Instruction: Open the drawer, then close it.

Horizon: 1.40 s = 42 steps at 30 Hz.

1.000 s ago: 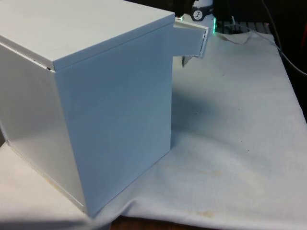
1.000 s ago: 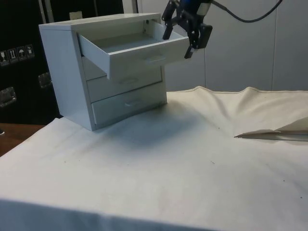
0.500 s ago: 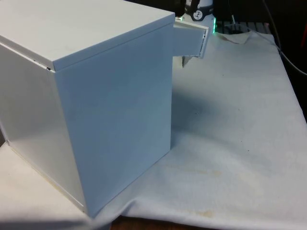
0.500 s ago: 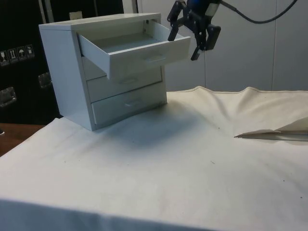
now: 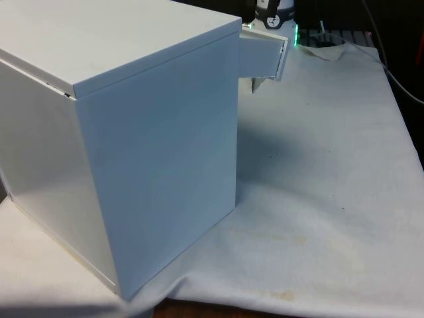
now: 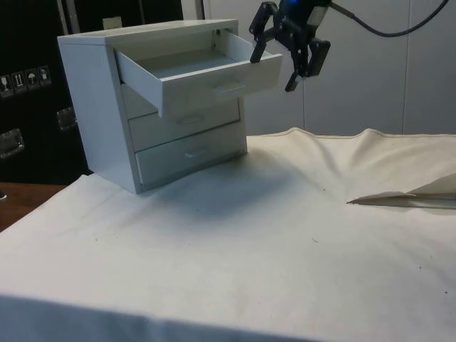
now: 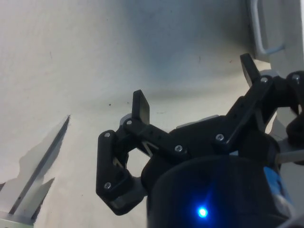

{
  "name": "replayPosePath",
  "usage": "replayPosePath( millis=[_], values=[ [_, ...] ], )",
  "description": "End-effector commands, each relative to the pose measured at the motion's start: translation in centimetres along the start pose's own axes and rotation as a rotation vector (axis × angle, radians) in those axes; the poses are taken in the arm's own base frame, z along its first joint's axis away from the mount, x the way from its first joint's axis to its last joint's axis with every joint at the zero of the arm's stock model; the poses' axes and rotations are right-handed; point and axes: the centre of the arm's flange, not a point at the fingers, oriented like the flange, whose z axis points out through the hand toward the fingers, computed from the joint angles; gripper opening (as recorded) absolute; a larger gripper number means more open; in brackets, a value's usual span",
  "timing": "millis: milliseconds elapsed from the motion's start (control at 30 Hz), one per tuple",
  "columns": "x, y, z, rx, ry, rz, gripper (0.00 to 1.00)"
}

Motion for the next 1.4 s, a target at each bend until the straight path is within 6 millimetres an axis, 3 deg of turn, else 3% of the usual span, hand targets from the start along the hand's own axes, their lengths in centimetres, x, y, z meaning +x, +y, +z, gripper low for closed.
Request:
replayPosePath(
  millis=[0,1033,1067,1367],
  values=[
    [0.1,0.0,0.0,-0.003,-0.002,-0.001,1.00],
    [0.8,-0.8,1.8,0.026,0.006,-0.001,0.99],
    [0.8,-0.8,1.9,0.028,0.007,-0.001,0.90],
    [0.8,-0.9,2.1,0.032,0.006,-0.001,0.38]
  ],
)
